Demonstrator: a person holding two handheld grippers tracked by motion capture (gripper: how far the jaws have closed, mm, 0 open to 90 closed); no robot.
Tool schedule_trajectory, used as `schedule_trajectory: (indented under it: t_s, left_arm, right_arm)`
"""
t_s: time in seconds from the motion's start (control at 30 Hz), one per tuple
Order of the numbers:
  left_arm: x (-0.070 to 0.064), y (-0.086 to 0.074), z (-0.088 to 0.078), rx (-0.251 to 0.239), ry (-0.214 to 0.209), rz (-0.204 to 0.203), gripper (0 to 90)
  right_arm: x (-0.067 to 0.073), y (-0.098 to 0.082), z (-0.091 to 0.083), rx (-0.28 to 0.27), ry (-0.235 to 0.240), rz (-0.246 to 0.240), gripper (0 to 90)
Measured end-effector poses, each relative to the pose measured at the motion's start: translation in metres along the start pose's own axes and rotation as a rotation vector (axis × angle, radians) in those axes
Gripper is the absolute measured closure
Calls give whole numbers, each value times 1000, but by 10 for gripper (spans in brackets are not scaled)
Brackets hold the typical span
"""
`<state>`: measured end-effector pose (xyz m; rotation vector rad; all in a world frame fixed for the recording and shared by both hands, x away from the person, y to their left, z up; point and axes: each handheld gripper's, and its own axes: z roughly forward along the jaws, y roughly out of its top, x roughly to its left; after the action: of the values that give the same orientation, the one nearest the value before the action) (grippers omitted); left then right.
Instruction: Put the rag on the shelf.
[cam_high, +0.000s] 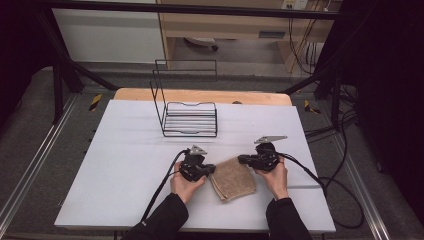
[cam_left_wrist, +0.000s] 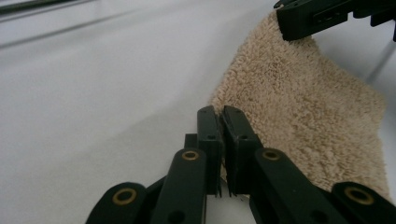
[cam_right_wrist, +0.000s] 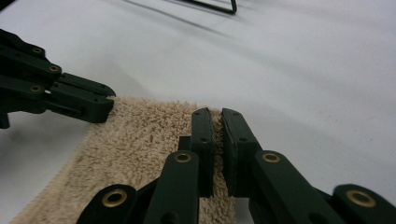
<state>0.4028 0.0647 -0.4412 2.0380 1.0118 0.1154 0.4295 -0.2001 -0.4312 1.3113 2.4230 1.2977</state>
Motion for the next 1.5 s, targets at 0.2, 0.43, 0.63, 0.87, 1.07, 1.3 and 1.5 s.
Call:
schedule_trajectory:
  t_s: [0.2, 0.43, 0.63, 0.87, 1.07, 1.3, 1.5]
  left_arm:
    - [-6, 2, -9, -42, -7, 25, 858]
    - [-18, 6, -22, -74, -10, 65, 860]
    - [-26, 9, -31, -101, -19, 90, 860]
    - [-32, 13, -39, -123, -19, 114, 860]
    - [-38, 18, -47, -151, -12, 136, 860]
    - [-40, 21, -54, -179, -15, 149, 860]
    - [-42, 25, -62, -214, -8, 162, 860]
  right_arm:
    - [6, -3, -16, -49, 6, -17, 844]
    - [14, -7, -30, -104, -1, -18, 846]
    - [22, -10, -43, -158, -10, -32, 848]
    - [29, -12, -54, -195, -23, -46, 850]
    - [35, -10, -62, -237, -38, -64, 852]
    - [42, -8, -72, -276, -45, -81, 853]
    - [47, -5, -79, -307, -46, -88, 853]
